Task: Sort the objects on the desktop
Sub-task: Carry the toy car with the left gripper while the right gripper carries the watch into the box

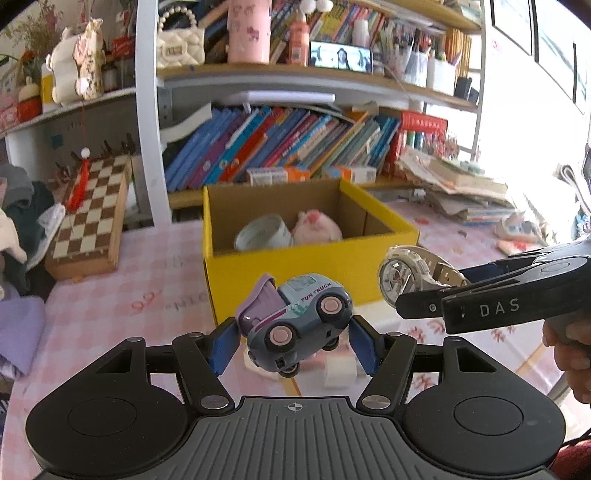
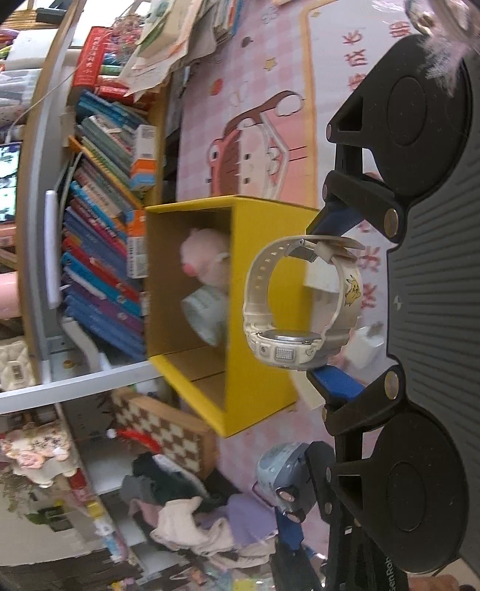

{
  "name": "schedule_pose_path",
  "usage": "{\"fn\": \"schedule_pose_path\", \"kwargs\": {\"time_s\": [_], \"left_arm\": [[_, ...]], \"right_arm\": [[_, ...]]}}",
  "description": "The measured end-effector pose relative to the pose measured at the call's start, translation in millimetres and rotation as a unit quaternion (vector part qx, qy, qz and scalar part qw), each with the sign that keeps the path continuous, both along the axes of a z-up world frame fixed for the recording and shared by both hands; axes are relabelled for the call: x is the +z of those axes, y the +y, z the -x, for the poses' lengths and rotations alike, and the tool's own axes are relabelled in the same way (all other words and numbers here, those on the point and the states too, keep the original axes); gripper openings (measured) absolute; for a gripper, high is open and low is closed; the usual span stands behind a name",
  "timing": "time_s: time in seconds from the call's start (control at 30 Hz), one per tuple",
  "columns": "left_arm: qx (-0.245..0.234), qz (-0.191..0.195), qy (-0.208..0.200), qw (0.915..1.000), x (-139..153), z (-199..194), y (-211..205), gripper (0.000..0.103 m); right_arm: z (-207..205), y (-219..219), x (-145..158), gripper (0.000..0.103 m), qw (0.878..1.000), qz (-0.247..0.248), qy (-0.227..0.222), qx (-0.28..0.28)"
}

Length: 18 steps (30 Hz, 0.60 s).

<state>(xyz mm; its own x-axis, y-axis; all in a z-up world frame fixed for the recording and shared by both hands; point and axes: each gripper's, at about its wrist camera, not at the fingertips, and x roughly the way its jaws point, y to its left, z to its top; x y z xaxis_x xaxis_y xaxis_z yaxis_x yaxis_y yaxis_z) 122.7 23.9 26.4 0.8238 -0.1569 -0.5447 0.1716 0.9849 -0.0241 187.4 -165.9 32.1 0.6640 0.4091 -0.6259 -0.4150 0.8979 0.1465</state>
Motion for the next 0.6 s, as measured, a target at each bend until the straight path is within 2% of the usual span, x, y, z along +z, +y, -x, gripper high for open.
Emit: {"fn": "schedule_pose_path", "kwargs": {"time_s": [0.3,0.6], "left_arm": [[-0.002,-0.005,-0.036,0.9993,24,-25,3,0.064],[-0.004,-0.017,-0.059,0.9981,37,-61,0,0.064]], "right_arm": [[-26,5,28,0.072,0.999,-0.008,-0.038,0.017],[-66,13,45,0.072,0.996,0.011,-0.069,0.050]]}}
